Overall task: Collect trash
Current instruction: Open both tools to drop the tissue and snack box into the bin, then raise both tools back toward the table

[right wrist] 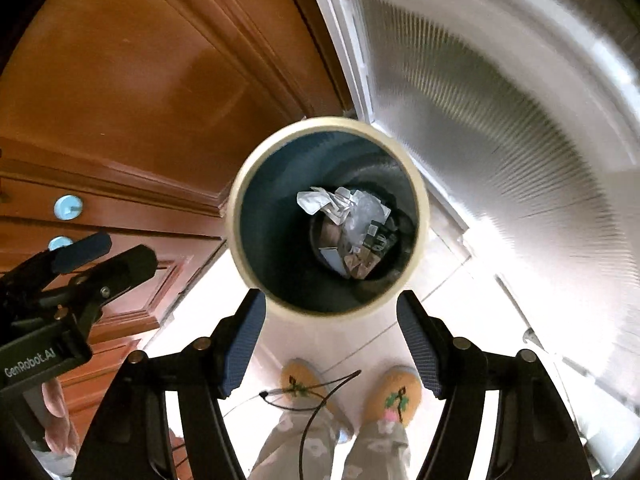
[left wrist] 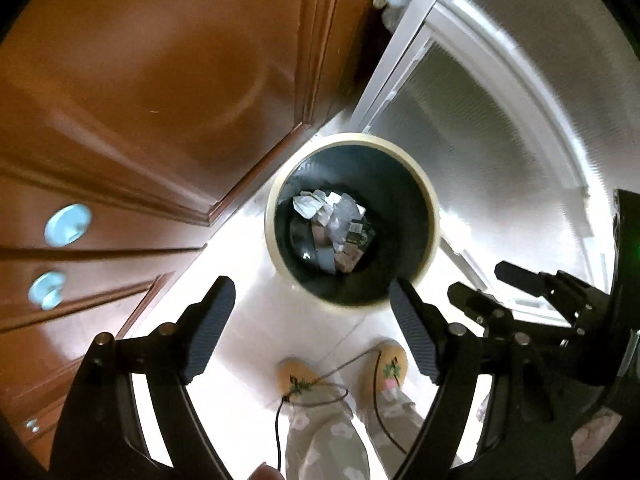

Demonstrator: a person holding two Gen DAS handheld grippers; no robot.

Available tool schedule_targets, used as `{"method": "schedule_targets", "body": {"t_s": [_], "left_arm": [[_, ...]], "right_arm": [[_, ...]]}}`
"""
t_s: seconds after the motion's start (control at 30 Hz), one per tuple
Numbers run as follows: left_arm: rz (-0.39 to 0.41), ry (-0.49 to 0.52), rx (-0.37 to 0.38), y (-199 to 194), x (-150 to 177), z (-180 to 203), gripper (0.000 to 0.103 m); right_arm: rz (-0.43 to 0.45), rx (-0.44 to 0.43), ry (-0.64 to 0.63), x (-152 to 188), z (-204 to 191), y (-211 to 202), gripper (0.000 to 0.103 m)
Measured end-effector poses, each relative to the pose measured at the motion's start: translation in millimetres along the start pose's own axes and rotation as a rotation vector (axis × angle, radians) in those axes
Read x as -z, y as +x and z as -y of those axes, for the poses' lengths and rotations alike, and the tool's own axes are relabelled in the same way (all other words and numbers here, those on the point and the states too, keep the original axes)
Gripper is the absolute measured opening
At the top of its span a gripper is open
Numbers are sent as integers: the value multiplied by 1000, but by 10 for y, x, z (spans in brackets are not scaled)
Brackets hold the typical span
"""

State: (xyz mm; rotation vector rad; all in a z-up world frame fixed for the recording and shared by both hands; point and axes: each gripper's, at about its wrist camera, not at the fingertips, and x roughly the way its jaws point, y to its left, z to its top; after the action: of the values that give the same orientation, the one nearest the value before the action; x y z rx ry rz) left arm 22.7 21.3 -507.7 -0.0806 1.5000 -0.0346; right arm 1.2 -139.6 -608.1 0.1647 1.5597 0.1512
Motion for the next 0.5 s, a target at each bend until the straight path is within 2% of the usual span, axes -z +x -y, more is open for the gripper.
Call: {"method": "schedule_targets", "body": {"t_s": [0.2, 0.37, 0.5], "left_arm": [[25, -8, 29, -847, 150, 18, 77], [64, 13, 66, -1573, 242, 88, 77], [126, 44, 98, -2310, 287, 164, 77]], "right_arm": [[35, 15, 35, 108, -204, -806, 69], [78, 2, 39, 179, -422, -1707, 69], [147, -1, 15, 207, -673, -2551, 69]]}}
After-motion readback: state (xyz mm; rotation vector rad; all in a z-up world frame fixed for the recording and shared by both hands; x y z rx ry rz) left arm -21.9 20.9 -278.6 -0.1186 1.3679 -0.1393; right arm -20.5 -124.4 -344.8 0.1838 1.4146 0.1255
